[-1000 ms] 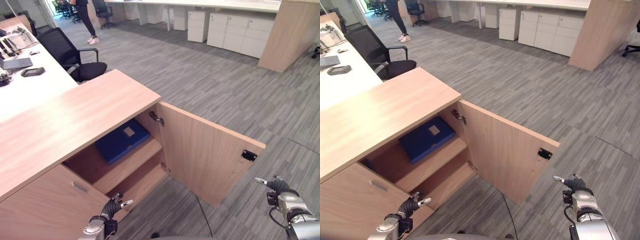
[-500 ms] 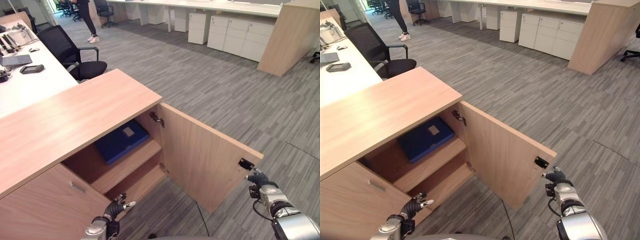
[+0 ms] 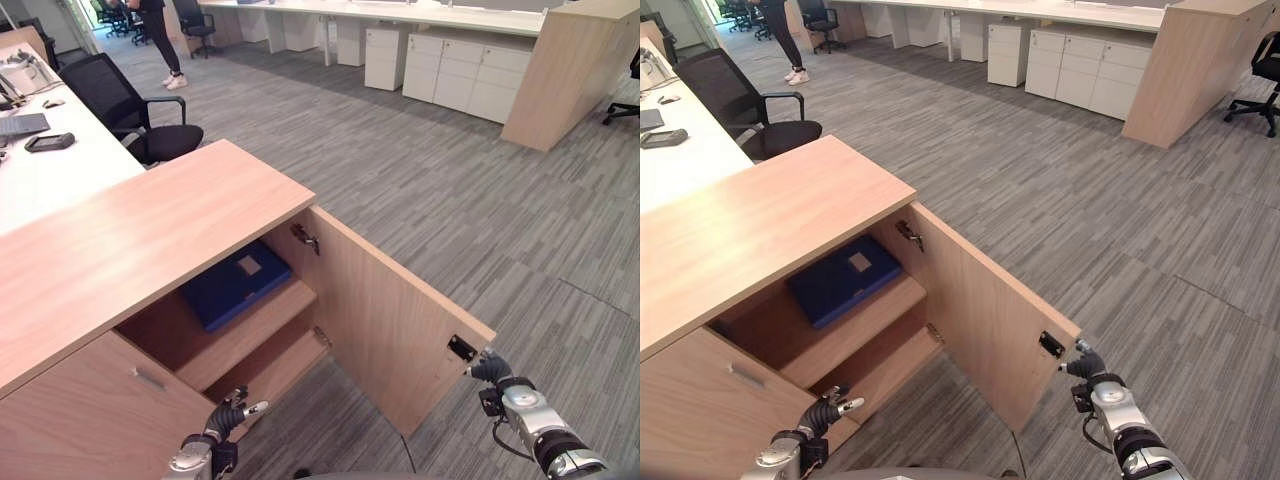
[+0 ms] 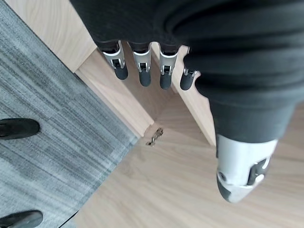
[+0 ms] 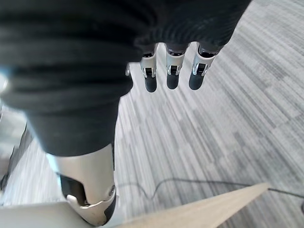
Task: Put the empty folder in the office cabinet
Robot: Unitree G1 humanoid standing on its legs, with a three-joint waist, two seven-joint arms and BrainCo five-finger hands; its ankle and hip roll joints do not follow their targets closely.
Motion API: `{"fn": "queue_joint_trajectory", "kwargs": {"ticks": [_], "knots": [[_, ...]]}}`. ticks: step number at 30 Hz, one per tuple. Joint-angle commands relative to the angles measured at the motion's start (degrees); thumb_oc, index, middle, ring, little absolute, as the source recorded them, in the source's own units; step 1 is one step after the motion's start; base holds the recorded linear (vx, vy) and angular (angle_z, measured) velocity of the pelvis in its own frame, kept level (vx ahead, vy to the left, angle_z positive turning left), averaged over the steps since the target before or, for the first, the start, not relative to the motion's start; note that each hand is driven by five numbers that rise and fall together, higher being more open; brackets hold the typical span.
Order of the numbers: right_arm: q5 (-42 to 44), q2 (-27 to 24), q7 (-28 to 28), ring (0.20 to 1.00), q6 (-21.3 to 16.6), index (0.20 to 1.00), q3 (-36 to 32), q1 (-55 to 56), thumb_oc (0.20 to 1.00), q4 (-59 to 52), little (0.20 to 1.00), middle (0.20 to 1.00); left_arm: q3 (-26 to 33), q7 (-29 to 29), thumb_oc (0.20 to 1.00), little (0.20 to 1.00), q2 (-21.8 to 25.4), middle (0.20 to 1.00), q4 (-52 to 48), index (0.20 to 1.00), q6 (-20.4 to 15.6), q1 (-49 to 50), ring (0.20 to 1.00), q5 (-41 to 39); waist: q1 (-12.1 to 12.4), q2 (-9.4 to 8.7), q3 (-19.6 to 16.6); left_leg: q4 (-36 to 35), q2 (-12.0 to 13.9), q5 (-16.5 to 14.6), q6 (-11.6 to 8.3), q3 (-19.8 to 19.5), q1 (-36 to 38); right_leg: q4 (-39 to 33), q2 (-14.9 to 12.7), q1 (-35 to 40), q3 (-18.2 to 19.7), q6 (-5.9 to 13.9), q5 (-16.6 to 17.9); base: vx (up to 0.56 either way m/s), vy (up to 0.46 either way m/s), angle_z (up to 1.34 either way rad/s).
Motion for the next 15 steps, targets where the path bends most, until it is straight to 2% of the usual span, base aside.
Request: {"fn": "queue_joint_trajectory", "kwargs": {"ticks": [1,7,10,14,15], "knots": [[-0.18,6.58,3.32,1.000,-4.34,1.000,2.47,-5.91,1.000,-7.47,1.000,1.000,1.60,0.29,1.000,1.000,2.58,1.000,-0.26,1.000,-2.17,-3.65,1.000,1.14,2.19,-3.76,1.28,1.77,0.61,-5.22,-1.79,-1.28,2.17,1.38,-5.44,0.03,-1.75,5.31,-2.98,0.02,-0.012,0.04],[-2.00,4.44,6.11,1.000,-5.01,1.000,4.99,-3.35,1.000,-16.54,1.000,1.000,2.15,0.55,1.000,1.000,2.63,1.000,-0.78,1.000,-2.48,-3.85,1.000,1.05,2.12,-3.84,1.33,1.45,0.81,-4.80,-2.11,-1.82,1.73,1.47,-5.32,0.10,-2.56,5.09,-3.34,0.00,-0.024,0.12],[-6.51,2.10,8.47,1.000,-5.44,1.000,8.76,-3.46,1.000,-21.26,1.000,1.000,2.80,0.57,1.000,1.000,2.54,1.000,-0.58,1.000,-2.84,-4.10,1.000,0.45,2.67,-3.96,1.49,1.34,1.11,-4.48,-2.45,-2.80,1.33,1.55,-5.09,0.41,-3.64,4.84,-3.79,0.00,-0.044,0.13],[-7.86,1.72,9.32,1.000,-5.77,1.000,10.74,-3.77,1.000,-21.80,1.000,1.000,3.11,0.51,1.000,1.000,2.10,1.000,-0.06,1.000,-2.97,-3.78,1.000,-0.21,3.13,-3.94,1.65,1.31,1.28,-4.05,-2.81,-4.18,0.74,1.30,-4.93,0.70,-4.76,4.72,-3.94,-0.01,-0.047,0.25],[-8.02,2.53,9.72,1.000,-5.62,1.000,12.09,-4.35,1.000,-21.75,1.000,1.000,3.33,0.73,1.000,1.000,1.76,1.000,0.56,1.000,-3.02,-3.60,1.000,-0.94,3.93,-3.93,1.91,1.31,1.37,-3.66,-3.02,-5.02,0.15,1.19,-4.83,0.71,-5.46,4.52,-4.02,-0.04,-0.068,0.28]]}}
